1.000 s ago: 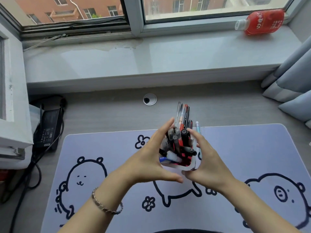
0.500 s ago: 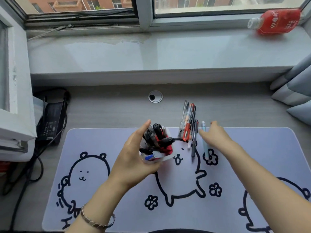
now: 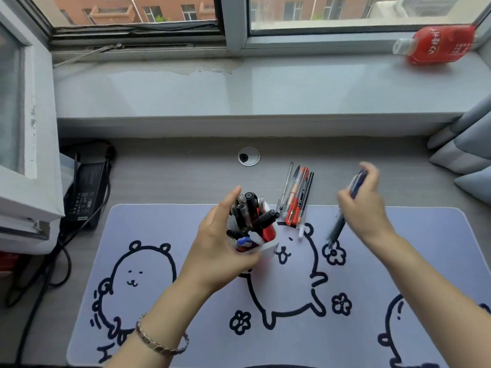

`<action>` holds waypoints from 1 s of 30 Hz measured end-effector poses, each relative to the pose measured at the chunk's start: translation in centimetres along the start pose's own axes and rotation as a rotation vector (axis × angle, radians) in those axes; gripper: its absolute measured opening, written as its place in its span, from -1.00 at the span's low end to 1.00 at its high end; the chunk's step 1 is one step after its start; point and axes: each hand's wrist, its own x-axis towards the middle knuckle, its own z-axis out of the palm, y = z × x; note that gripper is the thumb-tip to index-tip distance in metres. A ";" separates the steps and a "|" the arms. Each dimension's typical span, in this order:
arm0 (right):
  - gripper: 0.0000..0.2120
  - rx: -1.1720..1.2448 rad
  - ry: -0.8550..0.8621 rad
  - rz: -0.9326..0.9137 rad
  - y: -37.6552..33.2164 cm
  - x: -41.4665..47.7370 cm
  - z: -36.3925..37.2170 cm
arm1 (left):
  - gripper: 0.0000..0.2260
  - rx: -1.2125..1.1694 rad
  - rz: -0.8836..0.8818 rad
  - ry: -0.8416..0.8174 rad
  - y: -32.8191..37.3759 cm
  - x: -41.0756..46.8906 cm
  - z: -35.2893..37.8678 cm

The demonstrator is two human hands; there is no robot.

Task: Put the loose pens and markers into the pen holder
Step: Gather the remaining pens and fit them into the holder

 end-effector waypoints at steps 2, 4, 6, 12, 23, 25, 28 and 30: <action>-0.62 0.232 0.178 -0.189 -2.5 -1.4 -1.9 | -0.12 0.013 0.010 -0.007 0.3 0.0 0.4; -0.65 0.424 0.271 -0.349 -4.8 -2.9 -2.7 | -0.13 0.021 0.019 -0.023 0.9 0.0 0.9; -0.63 0.487 0.300 -0.442 -6.1 -3.9 -2.2 | -0.14 0.031 0.022 -0.039 1.6 -0.1 1.3; -0.69 0.335 0.254 -0.564 -6.0 -6.2 2.2 | -0.18 0.097 0.146 -0.023 3.4 -0.9 2.3; -0.55 0.330 0.242 -0.646 -2.6 -8.0 2.6 | -0.16 0.075 0.094 -0.026 4.1 -1.7 2.6; -0.79 0.191 0.197 -0.665 -2.3 -7.7 2.5 | -0.15 0.056 0.062 -0.040 3.9 -1.6 2.9; -0.55 0.099 0.006 -0.583 -2.0 -8.8 2.6 | -0.16 0.064 0.053 -0.028 3.4 -1.2 2.8; -0.45 -0.029 -0.083 -0.646 -1.6 -9.8 3.0 | -0.17 0.085 0.068 -0.014 3.0 -1.0 2.5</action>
